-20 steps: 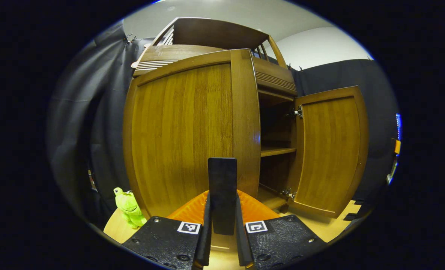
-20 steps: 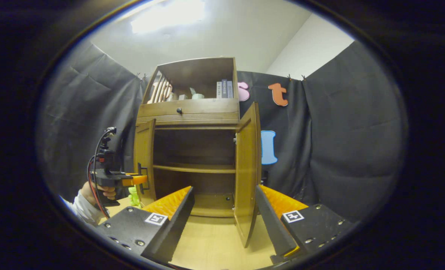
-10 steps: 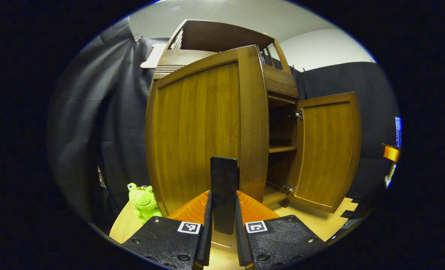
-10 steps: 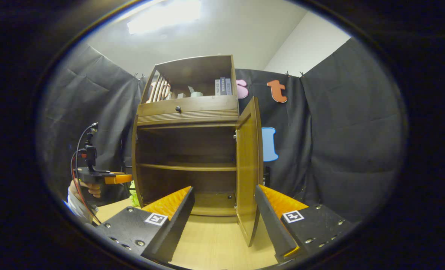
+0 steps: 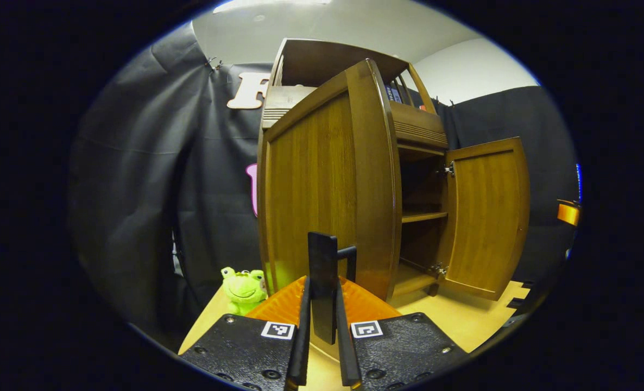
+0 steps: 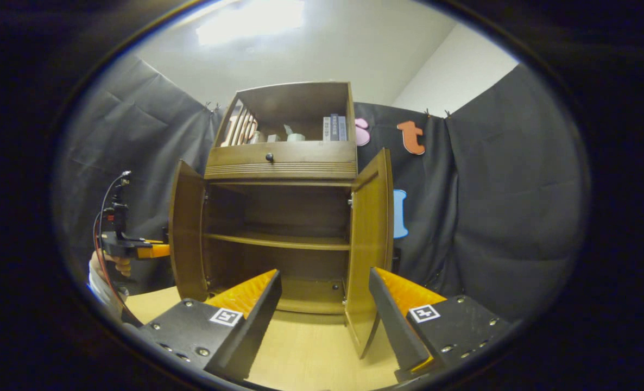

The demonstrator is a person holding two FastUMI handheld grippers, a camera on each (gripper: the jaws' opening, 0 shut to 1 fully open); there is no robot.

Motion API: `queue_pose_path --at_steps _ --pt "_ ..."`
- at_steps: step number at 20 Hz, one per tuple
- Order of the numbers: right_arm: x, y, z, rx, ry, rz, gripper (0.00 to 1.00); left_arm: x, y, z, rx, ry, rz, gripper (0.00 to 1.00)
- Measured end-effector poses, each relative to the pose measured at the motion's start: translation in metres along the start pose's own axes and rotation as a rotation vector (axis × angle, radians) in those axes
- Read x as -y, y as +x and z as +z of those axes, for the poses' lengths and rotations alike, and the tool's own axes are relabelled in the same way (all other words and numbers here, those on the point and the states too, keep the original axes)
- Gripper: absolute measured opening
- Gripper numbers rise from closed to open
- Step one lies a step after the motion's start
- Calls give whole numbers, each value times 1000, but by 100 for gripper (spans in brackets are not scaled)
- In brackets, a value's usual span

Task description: Open the right door of the double-door shoe cabinet with the right hand, and open the left door with the left hand.

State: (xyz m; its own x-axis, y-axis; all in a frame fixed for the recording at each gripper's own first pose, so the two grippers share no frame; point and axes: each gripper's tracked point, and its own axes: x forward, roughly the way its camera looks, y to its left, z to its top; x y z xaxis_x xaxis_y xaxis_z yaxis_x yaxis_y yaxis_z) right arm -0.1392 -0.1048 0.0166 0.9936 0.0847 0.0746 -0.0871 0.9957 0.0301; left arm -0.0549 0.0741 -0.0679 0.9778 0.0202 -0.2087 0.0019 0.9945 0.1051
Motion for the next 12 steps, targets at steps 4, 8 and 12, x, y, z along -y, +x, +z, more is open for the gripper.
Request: queue_pose_path --at_steps 4,8,12 --pt "-13 4 -10 -23 -11 15 96 -30 -7 18 51 62 90 21" --pt "-19 4 -17 -22 0 30 98 -59 -7 16 28 25 126 15" --pt "-22 6 -18 -19 16 34 96 -83 -12 17 37 -8 97 8"
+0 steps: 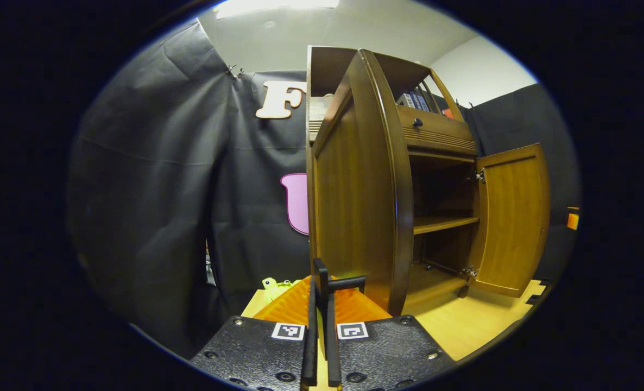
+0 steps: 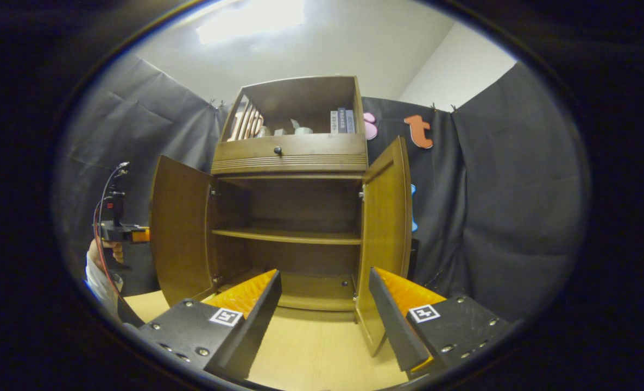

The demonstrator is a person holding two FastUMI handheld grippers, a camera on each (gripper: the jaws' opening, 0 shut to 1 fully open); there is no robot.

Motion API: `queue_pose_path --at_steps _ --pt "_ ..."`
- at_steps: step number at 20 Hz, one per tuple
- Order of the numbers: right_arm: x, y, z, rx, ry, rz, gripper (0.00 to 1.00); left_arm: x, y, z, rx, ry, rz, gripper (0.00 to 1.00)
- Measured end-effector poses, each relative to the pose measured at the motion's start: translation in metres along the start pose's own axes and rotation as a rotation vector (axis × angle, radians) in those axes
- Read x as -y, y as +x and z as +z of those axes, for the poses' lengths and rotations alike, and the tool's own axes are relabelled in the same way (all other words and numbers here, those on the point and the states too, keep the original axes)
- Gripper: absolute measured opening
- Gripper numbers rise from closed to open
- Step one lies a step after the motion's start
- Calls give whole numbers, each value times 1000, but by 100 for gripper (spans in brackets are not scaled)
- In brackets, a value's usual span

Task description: Open the right door of the double-door shoe cabinet with the right hand, and open the left door with the left hand.

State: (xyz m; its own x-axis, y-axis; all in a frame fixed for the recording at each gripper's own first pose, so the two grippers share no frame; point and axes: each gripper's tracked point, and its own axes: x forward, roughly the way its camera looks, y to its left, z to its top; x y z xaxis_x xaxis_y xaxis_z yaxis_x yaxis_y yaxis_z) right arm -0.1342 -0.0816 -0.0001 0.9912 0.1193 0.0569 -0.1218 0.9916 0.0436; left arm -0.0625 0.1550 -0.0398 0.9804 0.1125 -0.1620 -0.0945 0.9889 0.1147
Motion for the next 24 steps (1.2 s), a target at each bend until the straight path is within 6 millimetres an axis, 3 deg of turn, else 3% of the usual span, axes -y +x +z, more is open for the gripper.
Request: queue_pose_path --at_steps 7,10,11,12,13,16,17,18,19,20,22,24 --pt "-9 4 -1 4 16 -5 96 -22 -2 1 13 -39 -88 5" --pt "-14 9 -3 -1 23 -7 96 -25 0 0 13 -56 -110 22" --pt "-16 10 -3 -2 25 -4 96 -24 -1 -1 11 -58 -112 15" --pt "-18 11 -3 -3 25 -3 96 -25 -1 -2 9 -57 -107 15" --pt "-20 12 -3 -4 24 0 96 -25 -3 -2 5 -55 -105 22" --pt "-26 17 -3 -2 27 8 96 -28 -6 -3 4 -61 -89 19" --pt "-27 17 -4 -2 30 12 96 -30 -8 -3 7 -61 -82 25" --pt "-29 19 -5 -4 33 16 96 -33 -11 -5 2 -57 -70 25" --pt "-30 19 -6 -8 34 19 96 -35 -13 -7 0 -54 -59 34" --pt "-31 20 -8 -11 34 21 96 -38 -15 -9 -9 -47 -42 30" --pt "-33 22 -9 -14 34 25 96 -41 -21 -15 -33 -33 -10 42" --pt "-35 23 -7 -13 35 31 96 -45 -27 -22 -65 -43 29 48"
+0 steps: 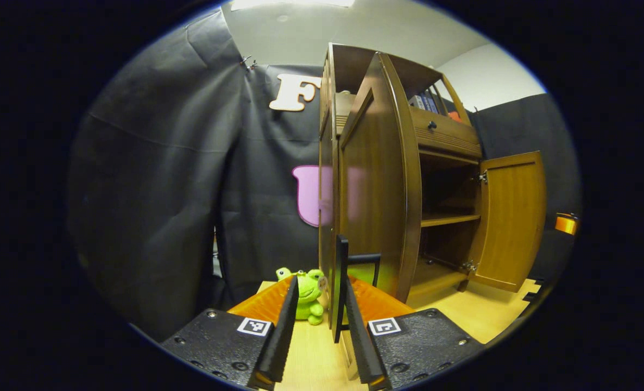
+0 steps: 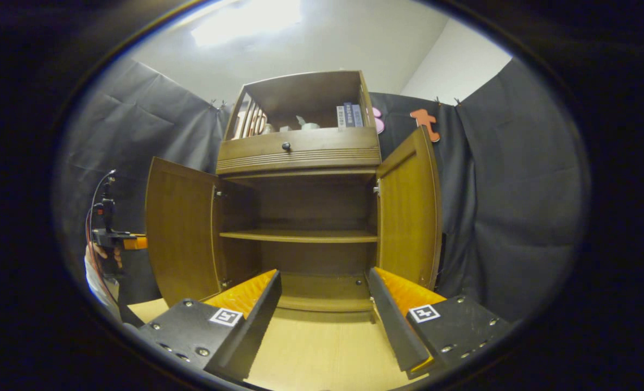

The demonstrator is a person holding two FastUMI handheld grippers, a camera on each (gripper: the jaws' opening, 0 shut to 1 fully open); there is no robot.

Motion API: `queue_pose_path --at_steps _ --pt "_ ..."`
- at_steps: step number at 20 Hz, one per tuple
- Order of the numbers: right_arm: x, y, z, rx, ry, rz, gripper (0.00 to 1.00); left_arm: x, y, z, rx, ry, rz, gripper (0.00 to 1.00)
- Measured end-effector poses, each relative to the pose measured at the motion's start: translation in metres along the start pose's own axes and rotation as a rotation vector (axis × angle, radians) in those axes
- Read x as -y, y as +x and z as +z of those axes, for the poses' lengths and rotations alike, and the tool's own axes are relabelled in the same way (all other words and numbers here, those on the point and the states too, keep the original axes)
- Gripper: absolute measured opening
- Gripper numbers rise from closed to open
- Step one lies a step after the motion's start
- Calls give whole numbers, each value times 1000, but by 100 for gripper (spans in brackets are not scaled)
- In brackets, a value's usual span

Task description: Open the right door of the double-door shoe cabinet with the right hand, and open the left door with the left hand.

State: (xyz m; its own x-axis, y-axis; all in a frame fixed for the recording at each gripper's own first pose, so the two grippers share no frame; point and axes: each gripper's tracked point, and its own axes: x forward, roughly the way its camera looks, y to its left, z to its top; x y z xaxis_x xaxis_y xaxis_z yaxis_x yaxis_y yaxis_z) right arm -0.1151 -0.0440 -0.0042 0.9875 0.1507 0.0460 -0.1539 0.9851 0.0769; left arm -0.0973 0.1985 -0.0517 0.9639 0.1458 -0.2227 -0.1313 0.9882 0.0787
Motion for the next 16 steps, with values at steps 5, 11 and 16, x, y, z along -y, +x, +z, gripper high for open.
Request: queue_pose_path --at_steps 5,11,16 --pt "5 1 9 13 12 -2 96 -3 -25 13 51 14 87 65" --pt "13 0 17 22 47 0 95 7 -47 35 106 -18 164 80" --pt "27 0 26 17 58 -6 98 36 -58 57 166 -107 163 91"
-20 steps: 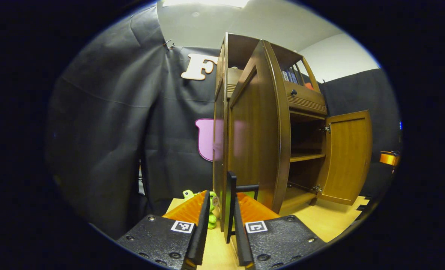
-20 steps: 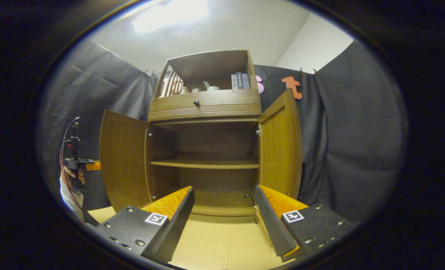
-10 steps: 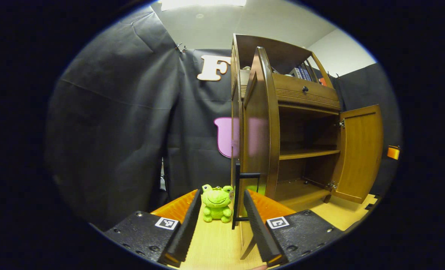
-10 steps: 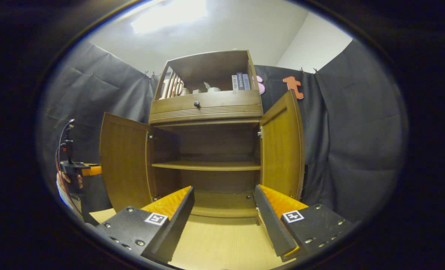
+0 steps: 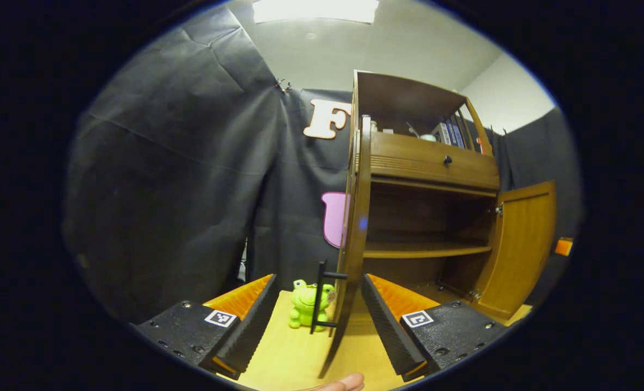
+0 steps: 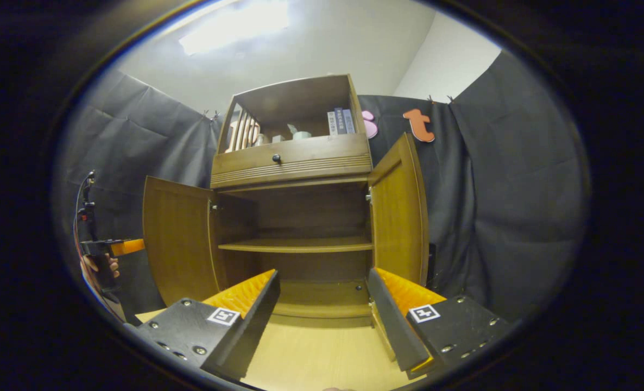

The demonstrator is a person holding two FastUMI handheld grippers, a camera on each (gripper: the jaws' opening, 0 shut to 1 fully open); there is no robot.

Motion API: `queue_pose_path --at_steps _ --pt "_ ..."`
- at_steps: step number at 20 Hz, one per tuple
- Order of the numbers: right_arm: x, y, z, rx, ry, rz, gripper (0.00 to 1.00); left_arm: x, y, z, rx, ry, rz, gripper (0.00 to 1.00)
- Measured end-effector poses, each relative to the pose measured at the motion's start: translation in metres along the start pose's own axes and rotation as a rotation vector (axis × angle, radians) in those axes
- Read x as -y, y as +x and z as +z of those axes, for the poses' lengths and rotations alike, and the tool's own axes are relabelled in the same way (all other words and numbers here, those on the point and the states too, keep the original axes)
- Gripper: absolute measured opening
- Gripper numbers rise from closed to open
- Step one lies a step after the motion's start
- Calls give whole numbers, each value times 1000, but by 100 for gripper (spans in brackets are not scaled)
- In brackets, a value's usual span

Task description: Open the right door of the double-door shoe cabinet with the right hand, and open the left door with the left hand.

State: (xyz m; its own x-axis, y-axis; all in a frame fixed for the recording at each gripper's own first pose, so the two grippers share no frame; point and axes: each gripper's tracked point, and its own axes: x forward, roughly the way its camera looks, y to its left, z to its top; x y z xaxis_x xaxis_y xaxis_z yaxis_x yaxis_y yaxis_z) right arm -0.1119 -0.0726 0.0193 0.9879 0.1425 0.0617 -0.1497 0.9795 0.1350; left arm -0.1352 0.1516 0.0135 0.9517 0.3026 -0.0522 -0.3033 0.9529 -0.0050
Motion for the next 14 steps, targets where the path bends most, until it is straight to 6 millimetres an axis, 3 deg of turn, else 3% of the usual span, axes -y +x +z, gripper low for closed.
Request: queue_pose_path --at_steps 6,9,10,11,14 --pt "5 -6 10 13 9 -4 97 59 -8 4 -15 73 0 92" --pt "0 -6 14 20 10 -6 97 113 -8 9 5 88 -72 96" --pt "-1 -6 15 21 10 -4 97 132 -11 7 5 89 -102 92" --pt "-3 -6 18 25 8 -4 98 144 -11 6 4 86 -120 95" --pt "-10 -7 24 38 9 2 98 173 -7 2 -10 68 -131 92"
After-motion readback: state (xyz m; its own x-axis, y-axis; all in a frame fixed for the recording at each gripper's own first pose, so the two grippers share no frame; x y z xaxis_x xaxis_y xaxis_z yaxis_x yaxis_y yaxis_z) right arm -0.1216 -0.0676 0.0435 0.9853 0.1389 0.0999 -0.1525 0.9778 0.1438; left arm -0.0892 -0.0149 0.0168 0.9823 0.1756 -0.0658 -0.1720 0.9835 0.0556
